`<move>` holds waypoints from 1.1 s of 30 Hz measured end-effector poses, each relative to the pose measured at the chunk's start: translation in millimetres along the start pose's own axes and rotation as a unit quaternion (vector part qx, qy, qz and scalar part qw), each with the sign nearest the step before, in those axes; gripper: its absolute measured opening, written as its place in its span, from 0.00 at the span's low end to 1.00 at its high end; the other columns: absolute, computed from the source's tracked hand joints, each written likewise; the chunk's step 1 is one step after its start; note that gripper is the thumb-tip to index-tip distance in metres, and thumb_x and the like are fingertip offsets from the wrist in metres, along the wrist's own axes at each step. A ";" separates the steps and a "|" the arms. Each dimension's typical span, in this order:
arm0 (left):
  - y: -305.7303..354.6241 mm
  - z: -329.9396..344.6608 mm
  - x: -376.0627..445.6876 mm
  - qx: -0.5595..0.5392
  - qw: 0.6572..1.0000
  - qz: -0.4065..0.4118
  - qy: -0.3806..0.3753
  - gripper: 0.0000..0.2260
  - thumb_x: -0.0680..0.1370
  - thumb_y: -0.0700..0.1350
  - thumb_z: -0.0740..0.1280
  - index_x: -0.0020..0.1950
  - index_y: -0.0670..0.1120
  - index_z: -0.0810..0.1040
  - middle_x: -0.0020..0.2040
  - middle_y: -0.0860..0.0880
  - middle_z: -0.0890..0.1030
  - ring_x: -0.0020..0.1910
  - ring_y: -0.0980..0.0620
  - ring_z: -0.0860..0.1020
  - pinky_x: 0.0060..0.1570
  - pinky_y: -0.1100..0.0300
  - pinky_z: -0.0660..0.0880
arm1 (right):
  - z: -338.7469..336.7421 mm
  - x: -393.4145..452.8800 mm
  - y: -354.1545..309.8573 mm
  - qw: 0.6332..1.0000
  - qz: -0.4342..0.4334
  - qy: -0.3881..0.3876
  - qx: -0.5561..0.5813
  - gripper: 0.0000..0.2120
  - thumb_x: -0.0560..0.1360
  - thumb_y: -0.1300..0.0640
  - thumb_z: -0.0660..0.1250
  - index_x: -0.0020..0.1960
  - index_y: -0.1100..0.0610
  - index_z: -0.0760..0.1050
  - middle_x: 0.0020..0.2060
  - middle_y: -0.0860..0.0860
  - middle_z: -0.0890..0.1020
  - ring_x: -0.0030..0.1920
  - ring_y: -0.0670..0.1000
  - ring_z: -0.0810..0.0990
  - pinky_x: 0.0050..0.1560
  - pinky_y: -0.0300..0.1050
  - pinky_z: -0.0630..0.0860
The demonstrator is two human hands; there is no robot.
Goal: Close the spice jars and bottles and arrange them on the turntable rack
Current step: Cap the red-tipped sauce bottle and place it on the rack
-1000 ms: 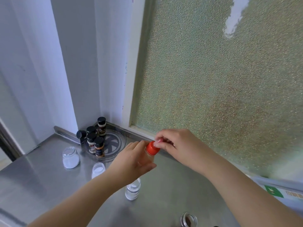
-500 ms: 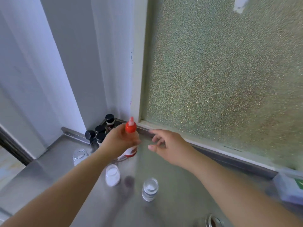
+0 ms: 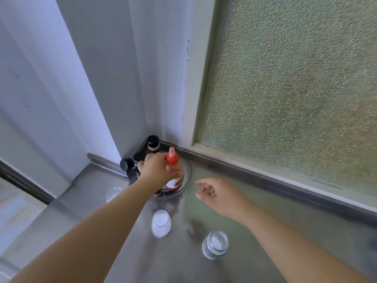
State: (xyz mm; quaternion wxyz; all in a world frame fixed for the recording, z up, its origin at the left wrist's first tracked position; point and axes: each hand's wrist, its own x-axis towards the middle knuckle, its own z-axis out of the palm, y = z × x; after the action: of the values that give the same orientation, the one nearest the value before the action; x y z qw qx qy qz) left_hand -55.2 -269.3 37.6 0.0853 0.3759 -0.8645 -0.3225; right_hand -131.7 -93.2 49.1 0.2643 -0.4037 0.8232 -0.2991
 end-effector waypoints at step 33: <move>-118.3 -17.2 38.6 0.025 0.994 -0.095 0.037 0.21 0.73 0.42 0.67 0.64 0.44 0.66 0.54 0.36 0.75 0.50 0.36 0.76 0.46 0.53 0.70 | 34.1 22.3 -24.5 0.999 -0.012 -0.044 0.005 0.12 0.74 0.52 0.66 0.57 0.48 0.77 0.37 0.39 0.77 0.35 0.33 0.75 0.40 0.24 0.69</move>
State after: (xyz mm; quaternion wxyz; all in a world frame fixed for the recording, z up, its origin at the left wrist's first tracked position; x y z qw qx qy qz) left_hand -5.2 -365.2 -26.2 0.0772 0.4703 -0.8288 -0.2933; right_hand -108.1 -133.1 38.9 0.2988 -0.4250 0.8043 -0.2885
